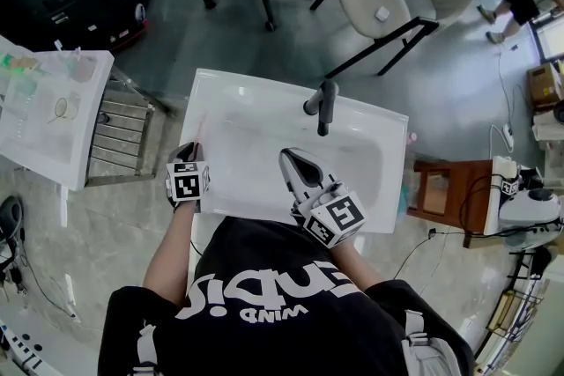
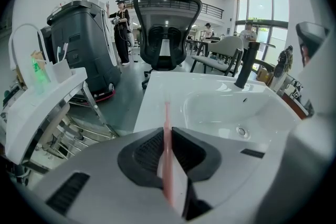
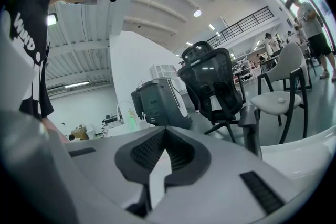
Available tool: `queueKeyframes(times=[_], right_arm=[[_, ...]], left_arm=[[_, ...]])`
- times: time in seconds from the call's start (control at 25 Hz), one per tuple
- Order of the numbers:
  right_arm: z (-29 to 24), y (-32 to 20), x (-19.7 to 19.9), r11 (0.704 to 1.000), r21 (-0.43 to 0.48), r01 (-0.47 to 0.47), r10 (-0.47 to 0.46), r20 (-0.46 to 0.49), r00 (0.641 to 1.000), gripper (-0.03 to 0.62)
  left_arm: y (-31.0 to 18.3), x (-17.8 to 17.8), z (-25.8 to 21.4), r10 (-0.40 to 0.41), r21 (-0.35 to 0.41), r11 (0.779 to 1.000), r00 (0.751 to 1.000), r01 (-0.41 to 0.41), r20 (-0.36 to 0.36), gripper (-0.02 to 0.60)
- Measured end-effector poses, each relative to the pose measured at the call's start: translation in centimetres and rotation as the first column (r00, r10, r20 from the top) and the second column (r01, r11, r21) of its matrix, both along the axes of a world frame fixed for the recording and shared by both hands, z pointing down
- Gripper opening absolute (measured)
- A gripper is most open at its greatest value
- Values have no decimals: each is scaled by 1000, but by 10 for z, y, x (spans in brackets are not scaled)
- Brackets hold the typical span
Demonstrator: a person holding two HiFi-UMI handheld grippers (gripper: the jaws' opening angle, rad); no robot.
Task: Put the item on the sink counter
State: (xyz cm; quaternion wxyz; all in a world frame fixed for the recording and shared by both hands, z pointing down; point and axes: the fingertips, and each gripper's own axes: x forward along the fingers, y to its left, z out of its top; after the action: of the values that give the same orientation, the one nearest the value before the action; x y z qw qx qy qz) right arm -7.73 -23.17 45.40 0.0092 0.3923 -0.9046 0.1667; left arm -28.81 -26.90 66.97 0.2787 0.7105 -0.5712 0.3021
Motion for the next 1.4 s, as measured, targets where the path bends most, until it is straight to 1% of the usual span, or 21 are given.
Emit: queueKeyframes(times=[0.44,0.72,0.92,1.16,1.4], right_arm=[[0,-2,1,1000,0,2,-2,-4,1000,17],[3,-2,2,1000,-6,3,-3,0,1000,17],[4,-2,1,1000,-11,12,-13,-2,1000,17],[2,-3,0,1000,-8,20,-20,3,1000,17],[2,-3,1,1000,-5,25,-25,0,1000,17]], left_arm=[[-1,2,2,4,-25,1000,1000,-4,22,63],[0,1,2,-12,-27,1000,1000,13,21,64],[-1,1,1,-9,-29,1000,1000,9,4,64],[0,0,1,-19,-26,999,1000,19,0,103],[1,-3,-2,-28,-20,999,1000,28,-3,115]])
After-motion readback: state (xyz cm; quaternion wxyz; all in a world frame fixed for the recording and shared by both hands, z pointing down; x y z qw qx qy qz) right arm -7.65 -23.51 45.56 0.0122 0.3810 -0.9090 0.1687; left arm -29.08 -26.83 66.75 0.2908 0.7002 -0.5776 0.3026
